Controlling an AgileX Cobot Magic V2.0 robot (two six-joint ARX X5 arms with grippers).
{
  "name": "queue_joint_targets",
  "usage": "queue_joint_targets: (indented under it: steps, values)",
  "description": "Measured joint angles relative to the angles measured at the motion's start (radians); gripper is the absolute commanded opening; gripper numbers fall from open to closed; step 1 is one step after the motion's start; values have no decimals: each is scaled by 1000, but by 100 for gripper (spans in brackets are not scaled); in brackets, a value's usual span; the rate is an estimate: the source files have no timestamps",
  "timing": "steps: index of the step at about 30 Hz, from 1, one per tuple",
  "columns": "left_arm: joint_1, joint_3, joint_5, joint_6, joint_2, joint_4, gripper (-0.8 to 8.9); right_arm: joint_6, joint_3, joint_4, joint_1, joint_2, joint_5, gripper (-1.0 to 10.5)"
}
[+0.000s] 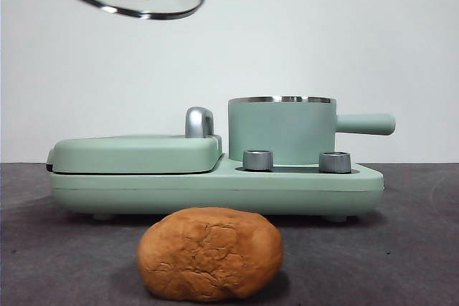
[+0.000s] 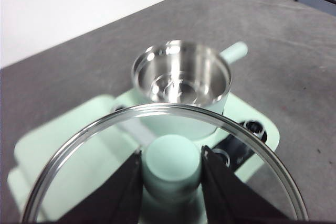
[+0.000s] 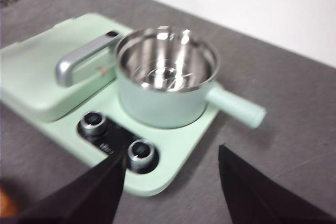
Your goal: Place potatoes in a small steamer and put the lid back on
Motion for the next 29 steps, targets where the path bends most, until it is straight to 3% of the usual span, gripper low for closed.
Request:
queue_joint_targets:
  steps: [9,22,29]
  values:
    - [1,-161,-107,-100,-233,-86,8,-39,0,-13,177,91,-109,277]
    - [2,-175,-141,-118,-316,-142,8,-64,0,-13,467,377,-111,365]
    - [2,-175,-141,-152,-316,-192,8,-99,0,47,570,529,-109,372]
